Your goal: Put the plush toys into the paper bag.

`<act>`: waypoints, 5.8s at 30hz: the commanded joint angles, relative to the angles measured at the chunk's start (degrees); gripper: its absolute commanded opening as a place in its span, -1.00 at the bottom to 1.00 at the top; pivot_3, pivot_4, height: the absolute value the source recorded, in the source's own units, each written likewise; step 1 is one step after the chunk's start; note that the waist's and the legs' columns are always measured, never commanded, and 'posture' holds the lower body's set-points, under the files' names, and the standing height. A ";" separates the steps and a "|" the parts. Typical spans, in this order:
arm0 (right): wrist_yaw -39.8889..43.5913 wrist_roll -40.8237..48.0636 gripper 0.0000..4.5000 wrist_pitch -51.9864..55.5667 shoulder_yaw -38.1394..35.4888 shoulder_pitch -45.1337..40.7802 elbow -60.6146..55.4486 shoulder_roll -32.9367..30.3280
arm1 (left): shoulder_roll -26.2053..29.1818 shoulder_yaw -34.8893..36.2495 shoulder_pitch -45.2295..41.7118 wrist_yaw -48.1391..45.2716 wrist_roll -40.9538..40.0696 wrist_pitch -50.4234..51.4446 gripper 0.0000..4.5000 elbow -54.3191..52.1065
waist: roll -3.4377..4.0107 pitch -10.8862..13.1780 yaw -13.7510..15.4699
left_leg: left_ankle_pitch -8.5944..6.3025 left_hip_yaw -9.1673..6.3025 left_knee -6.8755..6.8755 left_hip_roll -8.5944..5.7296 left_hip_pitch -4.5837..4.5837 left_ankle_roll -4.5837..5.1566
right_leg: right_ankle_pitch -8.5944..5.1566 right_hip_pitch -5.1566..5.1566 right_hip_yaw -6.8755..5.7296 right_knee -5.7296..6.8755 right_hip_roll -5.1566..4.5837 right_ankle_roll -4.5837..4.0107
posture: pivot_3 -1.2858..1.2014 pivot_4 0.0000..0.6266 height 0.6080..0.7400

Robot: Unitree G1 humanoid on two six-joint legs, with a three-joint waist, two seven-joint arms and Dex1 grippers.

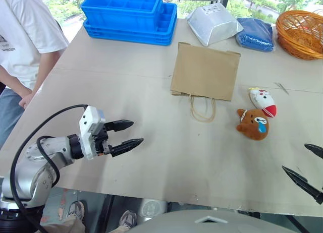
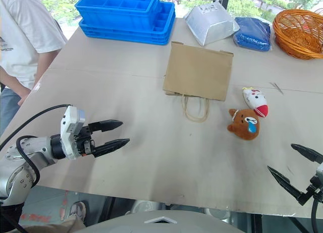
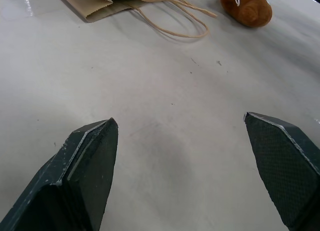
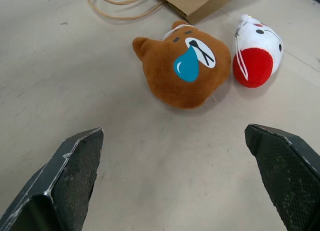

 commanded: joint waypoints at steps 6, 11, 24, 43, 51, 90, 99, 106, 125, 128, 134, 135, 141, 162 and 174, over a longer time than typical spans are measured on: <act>-7.54 6.13 1.00 3.24 4.97 -7.76 -11.14 0.01 | 1.40 -9.20 -14.36 1.10 8.57 -5.38 0.94 -0.56 | 0.08 -0.04 0.15 | 0.01 0.02 0.03 -0.04 0.01 0.00 | 0.03 0.01 0.02 0.07 0.00 -0.02 | 0.03 -0.52 1.00; -7.79 8.44 1.00 4.21 6.11 -7.00 -14.95 -0.44 | 1.41 -17.54 -25.91 0.51 12.14 -2.89 0.94 1.13 | 0.04 -0.06 0.84 | 0.02 0.03 0.03 -0.07 -0.05 0.01 | 0.25 0.00 0.02 0.05 0.11 -0.02 | 0.03 -0.52 1.00; -7.18 3.85 1.00 -1.43 8.11 2.85 -18.05 5.91 | -17.17 -47.43 -60.87 -8.85 42.73 -38.24 0.94 38.76 | -0.14 -0.12 1.08 | -0.03 0.10 0.21 -0.24 -0.01 0.12 | 0.17 0.10 0.80 0.04 0.69 0.17 | 0.03 -0.52 1.00; -18.96 2.11 0.30 4.31 18.88 3.68 -26.24 8.68 | -20.44 -34.57 -67.04 -20.81 28.07 -9.50 -1.00 44.28 | -0.18 -0.10 0.04 | -0.11 0.19 0.28 -0.15 -0.10 0.27 | 0.07 -0.20 0.97 0.20 0.59 0.33 | 0.03 -0.52 1.00; -34.58 4.64 -0.98 24.21 34.14 -27.62 -26.01 1.77 | -20.79 -17.01 -68.19 -4.26 11.64 37.31 -1.00 25.62 | -0.23 -0.12 -0.32 | -0.06 0.18 0.44 -0.12 -0.04 0.18 | 0.13 -0.20 1.05 0.38 0.59 0.26 | 0.03 -0.52 1.00; -21.39 -39.13 -0.98 1.17 76.51 -76.23 36.61 7.57 | -35.27 25.27 -57.83 58.45 -40.42 58.42 -1.00 17.82 | -0.37 -0.15 -1.81 | 0.14 -0.16 0.27 -0.31 0.35 -0.21 | 0.27 0.15 1.31 0.45 0.55 0.15 | 0.03 -0.52 1.00; -19.51 -30.75 -0.98 2.67 66.83 -71.37 27.78 9.94 | -27.95 17.69 -45.91 61.79 -53.18 48.24 -1.00 12.71 | -0.38 -0.16 -1.47 | 0.16 -0.21 0.23 -0.34 0.58 -0.26 | 0.27 0.41 1.26 0.43 0.50 0.13 | 0.03 -0.52 1.00; -21.42 -5.62 -0.47 24.40 45.99 -66.33 0.44 8.78 | -25.68 11.78 -39.39 58.66 -51.82 42.81 -1.00 5.95 | -0.37 -0.14 -1.49 | 0.16 -0.28 0.22 -0.34 0.58 -0.27 | 0.27 0.43 1.23 0.42 0.51 0.12 | 0.03 -0.52 1.00; -25.63 -14.23 0.23 50.65 41.95 -47.10 3.26 -17.22 | -18.20 1.72 -35.81 51.33 -51.28 30.31 -1.00 3.09 | -0.55 -0.19 -0.17 | 0.13 -0.28 0.11 -0.38 0.59 -0.17 | 0.22 0.49 1.33 0.26 0.59 0.06 | 0.03 -0.52 1.00; -25.72 -13.90 -0.16 52.84 42.64 -46.43 3.33 -17.61 | -17.02 0.85 -36.03 50.52 -51.26 29.56 -1.00 3.05 | -0.74 -0.31 -0.04 | 0.13 -0.31 0.10 -0.38 0.57 -0.16 | 0.22 0.50 1.33 0.23 0.59 0.07 | 0.03 -0.52 1.00; -25.19 -12.51 -0.99 54.09 38.31 -44.76 0.64 -18.08 | -16.12 -0.85 -36.41 50.19 -51.15 27.70 -1.00 3.50 | -0.90 -0.40 0.44 | 0.11 -0.37 0.10 -0.38 0.55 -0.13 | 0.22 0.57 1.30 0.11 0.57 0.08 | 0.03 -0.52 1.00; -25.00 -11.30 -0.99 54.29 36.43 -44.84 0.04 -17.05 | -16.02 -1.03 -36.42 50.14 -51.12 27.48 -1.00 3.54 | -0.89 -0.40 0.54 | 0.10 -0.38 0.10 -0.38 0.55 -0.13 | 0.22 0.58 1.29 0.09 0.57 0.08 | 0.03 -0.52 1.00; -23.99 9.01 -0.99 55.30 19.60 -51.77 -6.78 -4.64 | -14.33 -0.71 -34.81 46.76 -50.12 26.52 -1.00 4.88 | -0.74 -0.29 0.79 | 0.10 -0.43 0.10 -0.38 0.48 -0.13 | 0.22 0.55 1.25 0.08 0.58 0.08 | 0.03 -0.52 1.00; -26.93 -3.23 -0.99 29.92 58.40 -72.44 10.75 14.33 | -13.37 0.16 -35.28 49.77 -59.88 22.70 -1.00 6.02 | -0.38 -0.02 -0.66 | 0.10 -0.48 0.05 -0.40 0.00 -0.11 | 0.24 0.05 1.23 0.12 0.61 0.10 | 0.03 -0.52 1.00; -9.06 -19.05 -0.99 6.17 70.84 -84.51 26.12 13.19 | -13.04 -2.10 -34.66 48.86 -59.25 23.08 -1.00 5.05 | -0.39 -0.02 -1.09 | 0.11 -0.52 0.11 -0.41 -0.01 -0.13 | 0.24 0.06 1.18 0.11 0.61 0.10 | 0.03 -0.52 1.00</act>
